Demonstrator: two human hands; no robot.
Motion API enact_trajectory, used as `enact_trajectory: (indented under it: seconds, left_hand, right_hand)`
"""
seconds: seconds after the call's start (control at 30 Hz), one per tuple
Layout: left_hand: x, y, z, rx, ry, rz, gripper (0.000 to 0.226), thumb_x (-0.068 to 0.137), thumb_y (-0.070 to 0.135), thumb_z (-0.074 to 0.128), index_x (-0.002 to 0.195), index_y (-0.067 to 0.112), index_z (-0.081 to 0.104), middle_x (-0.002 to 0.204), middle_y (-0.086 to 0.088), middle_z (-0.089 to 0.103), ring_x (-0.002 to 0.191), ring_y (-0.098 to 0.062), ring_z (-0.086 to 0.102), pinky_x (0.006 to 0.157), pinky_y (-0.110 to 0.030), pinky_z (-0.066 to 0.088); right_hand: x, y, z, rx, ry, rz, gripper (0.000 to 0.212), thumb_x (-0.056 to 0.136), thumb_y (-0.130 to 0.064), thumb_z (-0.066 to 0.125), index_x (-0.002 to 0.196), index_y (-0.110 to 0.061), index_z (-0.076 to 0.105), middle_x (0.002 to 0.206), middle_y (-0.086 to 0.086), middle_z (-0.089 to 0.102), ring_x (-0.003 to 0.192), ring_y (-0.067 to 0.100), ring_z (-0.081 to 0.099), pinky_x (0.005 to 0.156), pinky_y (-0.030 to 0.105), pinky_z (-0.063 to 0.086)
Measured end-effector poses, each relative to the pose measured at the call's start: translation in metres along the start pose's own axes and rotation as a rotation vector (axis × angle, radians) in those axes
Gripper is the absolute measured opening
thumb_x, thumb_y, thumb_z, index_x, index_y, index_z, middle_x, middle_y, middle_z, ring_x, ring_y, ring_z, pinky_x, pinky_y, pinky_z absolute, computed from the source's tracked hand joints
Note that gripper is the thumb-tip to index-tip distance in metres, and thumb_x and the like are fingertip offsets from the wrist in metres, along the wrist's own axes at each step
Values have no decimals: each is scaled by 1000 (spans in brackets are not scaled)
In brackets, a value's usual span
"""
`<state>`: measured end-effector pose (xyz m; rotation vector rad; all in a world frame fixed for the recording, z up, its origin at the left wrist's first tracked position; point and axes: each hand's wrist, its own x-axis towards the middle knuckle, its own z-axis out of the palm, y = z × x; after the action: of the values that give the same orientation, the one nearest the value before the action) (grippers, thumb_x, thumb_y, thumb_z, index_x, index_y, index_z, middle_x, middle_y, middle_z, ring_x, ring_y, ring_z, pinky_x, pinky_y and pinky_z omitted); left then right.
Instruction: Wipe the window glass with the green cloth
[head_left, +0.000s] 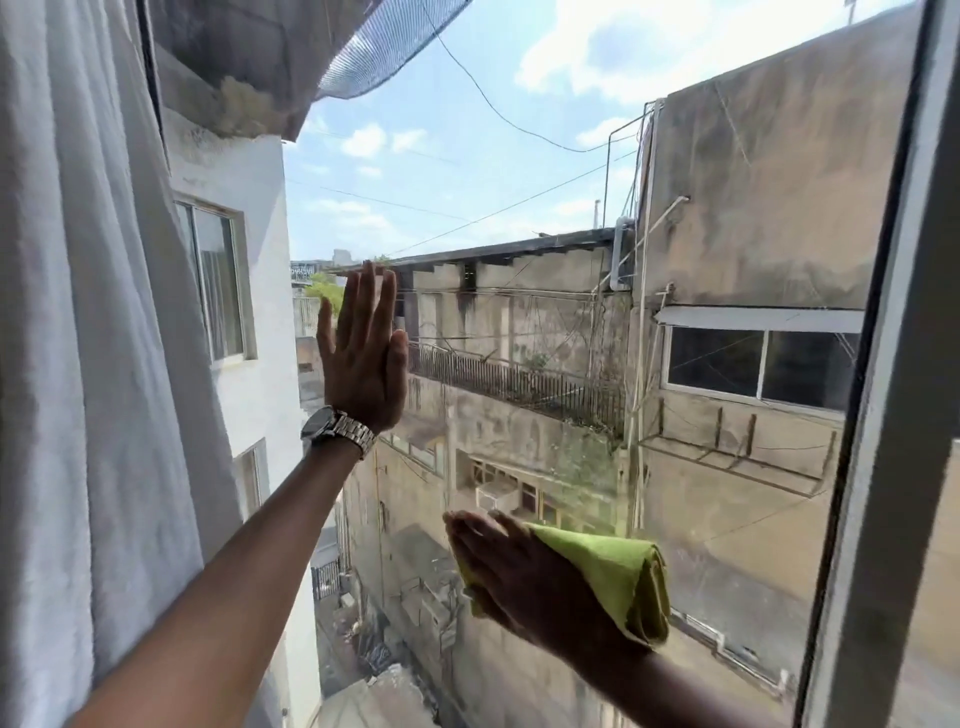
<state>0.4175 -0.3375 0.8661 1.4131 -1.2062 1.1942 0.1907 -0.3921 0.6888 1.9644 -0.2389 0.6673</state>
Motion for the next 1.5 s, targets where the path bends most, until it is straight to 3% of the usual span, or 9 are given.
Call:
enact_trajectory:
  seconds: [0.1,0.3,0.4,0.5,0.7,0.8,0.97,1.17,1.5]
  left_hand:
    - [1,-2,-1,12,2,6,61,101,34,21,158,13,29,168,-11,25,159,-24,20,129,-56,14]
    - [0,-3,2,17,12,3,62,100,35,21,159,15,26,169,-10,23,159,-22,18,130,-53,12]
    - [0,-4,5,23,13,12,61,101,35,21,159,18,23,170,-10,21,159,-21,17,130,-54,13]
    - [-1,-6,6,25,23,25,60,102,35,20,160,20,20,170,-9,20,160,-21,16,130,-53,12]
    - [0,-2,0,4,14,5,61,101,36,19,159,16,25,169,-11,23,159,-23,18,129,-55,14]
    - [0,5,-5,2,1,-4,63,100,35,21,157,11,29,168,-13,24,159,-25,20,129,-56,14]
    - [-1,4,-4,11,0,0,63,99,33,22,157,11,29,168,-14,23,158,-26,20,129,-56,14]
    - [0,2,-2,-5,18,8,63,100,36,20,157,12,29,168,-14,24,159,-25,20,130,-55,12]
    - [-1,-8,8,2,49,44,61,101,35,22,158,15,25,169,-12,23,159,-24,18,130,-53,11]
  right_hand:
    - [-20,8,0,22,27,95,59,102,-44,53,151,-12,47,163,8,32,153,19,28,127,44,10]
    - [10,91,-22,-54,294,615,63,109,-44,44,157,-4,34,168,17,19,157,31,18,129,55,8]
    - [62,131,-36,86,522,773,51,109,-29,55,148,3,47,159,24,38,150,38,32,128,52,23]
    - [99,127,-41,109,573,672,36,104,-15,64,135,3,62,143,19,61,135,34,55,117,49,43]
    - [23,33,-22,106,321,143,43,95,-29,74,132,-8,69,140,7,66,132,21,61,110,36,52]
    - [-14,62,-22,41,296,207,54,96,-36,74,140,-6,61,148,10,57,135,23,57,111,40,50]
    - [62,127,-35,8,471,643,52,110,-31,50,150,1,45,156,17,46,146,31,43,125,47,31]
    - [29,15,-22,164,353,280,46,87,-26,83,127,-7,72,136,8,67,127,21,64,109,38,53]
    - [58,57,-20,98,420,547,48,106,-24,56,146,3,51,153,17,51,141,31,51,116,47,45]
